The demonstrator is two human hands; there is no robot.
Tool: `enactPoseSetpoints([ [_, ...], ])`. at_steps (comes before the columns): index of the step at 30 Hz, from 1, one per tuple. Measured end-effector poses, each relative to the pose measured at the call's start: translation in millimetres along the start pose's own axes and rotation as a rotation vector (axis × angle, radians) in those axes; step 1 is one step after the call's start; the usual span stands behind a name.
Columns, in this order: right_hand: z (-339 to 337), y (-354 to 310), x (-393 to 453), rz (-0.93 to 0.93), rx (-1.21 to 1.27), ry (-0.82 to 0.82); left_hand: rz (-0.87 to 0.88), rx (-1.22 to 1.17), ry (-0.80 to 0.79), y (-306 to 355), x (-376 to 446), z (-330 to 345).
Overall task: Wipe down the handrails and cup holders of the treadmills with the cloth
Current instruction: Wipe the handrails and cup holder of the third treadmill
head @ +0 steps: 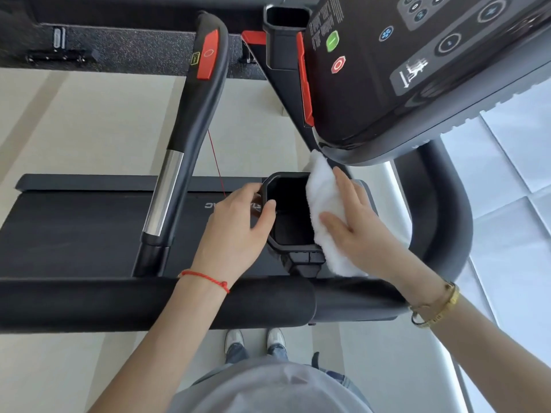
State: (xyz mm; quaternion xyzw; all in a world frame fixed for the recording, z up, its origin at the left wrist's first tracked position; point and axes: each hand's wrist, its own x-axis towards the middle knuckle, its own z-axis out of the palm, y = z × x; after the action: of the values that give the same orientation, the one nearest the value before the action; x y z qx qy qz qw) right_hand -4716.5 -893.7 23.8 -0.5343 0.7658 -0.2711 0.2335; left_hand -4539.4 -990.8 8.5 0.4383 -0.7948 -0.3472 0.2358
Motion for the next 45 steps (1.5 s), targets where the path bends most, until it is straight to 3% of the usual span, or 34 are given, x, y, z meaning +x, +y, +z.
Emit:
enactPoseSetpoints([
  [6, -5, -9, 32, 0.04, -0.103, 0.016, 0.002, 0.011, -0.008, 1, 0, -1],
  [13, 6, 0, -2, 0.178, -0.057, 0.041, 0.0, -0.008, -0.001, 2, 0, -1],
  [19, -11, -13, 35, 0.091, -0.079, -0.028, 0.009, 0.01, 0.006, 1, 1, 0],
  [23, -5, -10, 16, 0.064, -0.12, 0.013, 0.01, 0.012, 0.01, 1, 1, 1],
  [27, 4, -8, -5, 0.151, -0.057, 0.034, -0.003, 0.011, 0.009, 0, 1, 1],
  [35, -19, -13, 41, -0.143, -0.434, -0.129, -0.01, 0.016, 0.004, 6, 1, -1],
  [39, -16, -20, 57, -0.332, -0.652, -0.115, -0.018, 0.003, 0.006, 5, 0, -1],
  [45, -4, -27, 76, -0.546, -0.712, -0.154, -0.015, 0.034, 0.035, 5, 1, 1],
])
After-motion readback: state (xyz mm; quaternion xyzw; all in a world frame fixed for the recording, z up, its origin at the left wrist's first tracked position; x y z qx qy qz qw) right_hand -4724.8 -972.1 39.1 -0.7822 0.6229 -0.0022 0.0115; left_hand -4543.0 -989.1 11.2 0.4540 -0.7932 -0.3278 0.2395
